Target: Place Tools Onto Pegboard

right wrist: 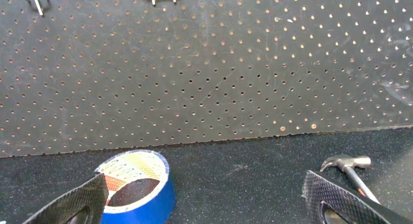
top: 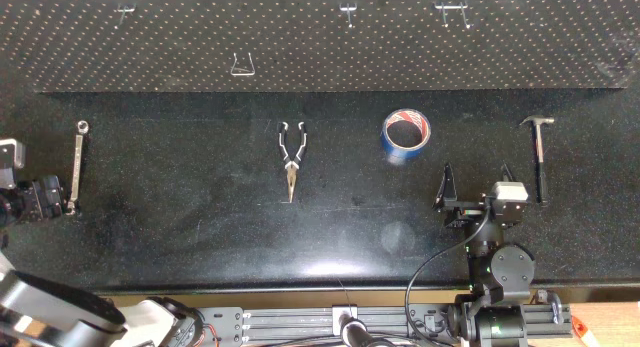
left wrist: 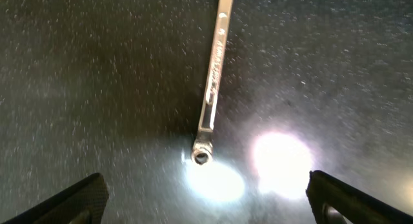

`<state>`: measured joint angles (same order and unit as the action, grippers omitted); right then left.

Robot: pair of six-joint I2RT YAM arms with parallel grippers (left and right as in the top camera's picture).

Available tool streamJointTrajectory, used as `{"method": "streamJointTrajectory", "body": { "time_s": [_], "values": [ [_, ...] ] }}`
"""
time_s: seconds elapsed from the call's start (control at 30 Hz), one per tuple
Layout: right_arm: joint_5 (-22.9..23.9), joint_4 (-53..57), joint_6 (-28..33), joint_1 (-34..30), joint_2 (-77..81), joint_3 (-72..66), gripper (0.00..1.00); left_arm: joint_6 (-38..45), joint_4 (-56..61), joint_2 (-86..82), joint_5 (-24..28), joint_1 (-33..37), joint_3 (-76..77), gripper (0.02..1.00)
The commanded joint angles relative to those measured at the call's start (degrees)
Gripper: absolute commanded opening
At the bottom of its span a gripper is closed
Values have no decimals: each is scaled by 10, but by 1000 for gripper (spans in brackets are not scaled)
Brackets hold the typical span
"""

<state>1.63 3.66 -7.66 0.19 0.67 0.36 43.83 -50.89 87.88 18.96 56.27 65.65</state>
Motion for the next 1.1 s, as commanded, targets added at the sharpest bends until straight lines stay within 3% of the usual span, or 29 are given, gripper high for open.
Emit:
{"method": "streamJointTrajectory", "body": {
  "time_s": [0.03, 0.73, 1.1],
  "values": [
    [9, 3, 4, 4, -6, -1, 980, 30, 38, 59, 27, 2, 11, 993],
    [9, 3, 4, 4, -6, -1, 980, 53, 107, 148, -18, -76, 11, 993],
    [9, 3, 4, 4, -6, -1, 980, -19, 147, 175, -18, -76, 11, 996]
  ]
}}
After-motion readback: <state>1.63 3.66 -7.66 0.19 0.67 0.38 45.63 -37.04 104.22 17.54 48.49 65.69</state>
